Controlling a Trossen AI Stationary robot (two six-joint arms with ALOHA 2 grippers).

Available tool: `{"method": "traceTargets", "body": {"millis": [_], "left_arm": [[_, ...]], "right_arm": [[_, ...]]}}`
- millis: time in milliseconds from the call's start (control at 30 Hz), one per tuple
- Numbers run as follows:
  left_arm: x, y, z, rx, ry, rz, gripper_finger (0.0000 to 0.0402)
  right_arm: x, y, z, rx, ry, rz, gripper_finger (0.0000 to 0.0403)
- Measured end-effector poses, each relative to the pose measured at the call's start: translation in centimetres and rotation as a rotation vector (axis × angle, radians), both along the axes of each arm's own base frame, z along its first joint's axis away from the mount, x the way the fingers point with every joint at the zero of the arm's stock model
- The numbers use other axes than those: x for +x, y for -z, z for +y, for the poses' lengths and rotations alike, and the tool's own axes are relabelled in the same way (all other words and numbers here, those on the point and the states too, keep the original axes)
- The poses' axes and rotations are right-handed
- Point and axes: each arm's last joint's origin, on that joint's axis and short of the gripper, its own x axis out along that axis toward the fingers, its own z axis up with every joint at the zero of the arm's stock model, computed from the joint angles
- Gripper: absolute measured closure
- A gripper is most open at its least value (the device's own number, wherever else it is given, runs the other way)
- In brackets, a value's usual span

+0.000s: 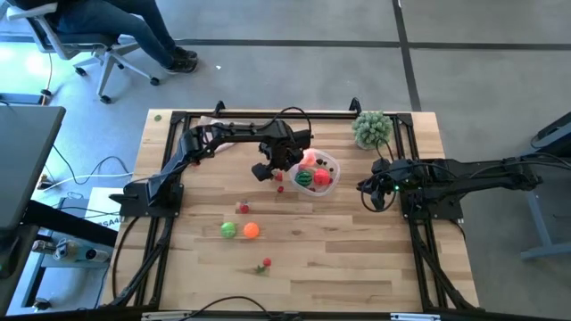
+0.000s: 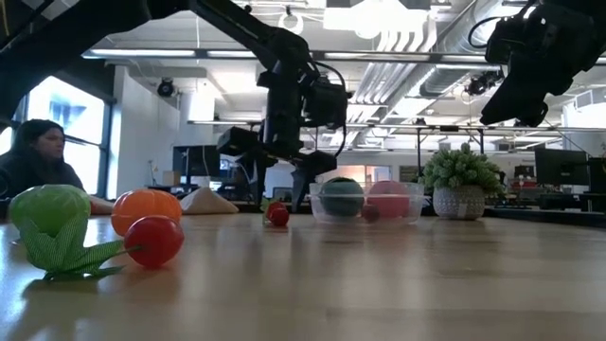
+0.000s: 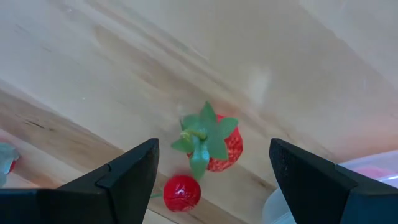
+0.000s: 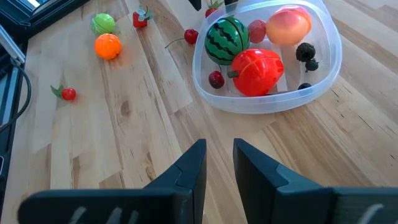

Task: Pick and placing Produce into tupperware
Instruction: Put the strawberry into the transparent bin

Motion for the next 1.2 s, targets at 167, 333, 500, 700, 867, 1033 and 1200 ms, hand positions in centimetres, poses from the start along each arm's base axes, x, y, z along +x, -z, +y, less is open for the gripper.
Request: {"method": "traceTargets", "body": {"millis": [167,333,500,700,867,1033,1200], "left_arm": [[-0.01,0.0,0.03,0.004,-0.004,0.003,0.0108],[-0.03,0.0,0.05,0.008,-0.003,0.004,0.0108],[-0.01,0.0,0.0,0.013,-0.002,0.007,0.0108],[-0.01,0.0,-0.02,0.019,0.0,0.011,0.0108],[0.12,0.0,-0.16,0.029,-0.024,0.012,0.0108],[0.5,0.01,-0.69,0.033,-0.093,0.01,0.0108],[0.66,0.01,-0.91,0.031,-0.138,0.009,0.0108]], "right_arm": [[0.0,0.0,0.0,0.0,0.0,0.0,0.0331],[0.0,0.0,0.0,0.0,0.0,0.0,0.0331],[0.0,0.0,0.0,0.0,0.0,0.0,0.0331],[0.0,0.0,0.0,0.0,0.0,0.0,0.0331],[0.0,0.0,0.0,0.0,0.0,0.0,0.0331],[0.0,0.0,0.01,0.0,0.0,0.0,0.0331],[0.0,0.0,0.0,0.0,0.0,0.0,0.0331]]}}
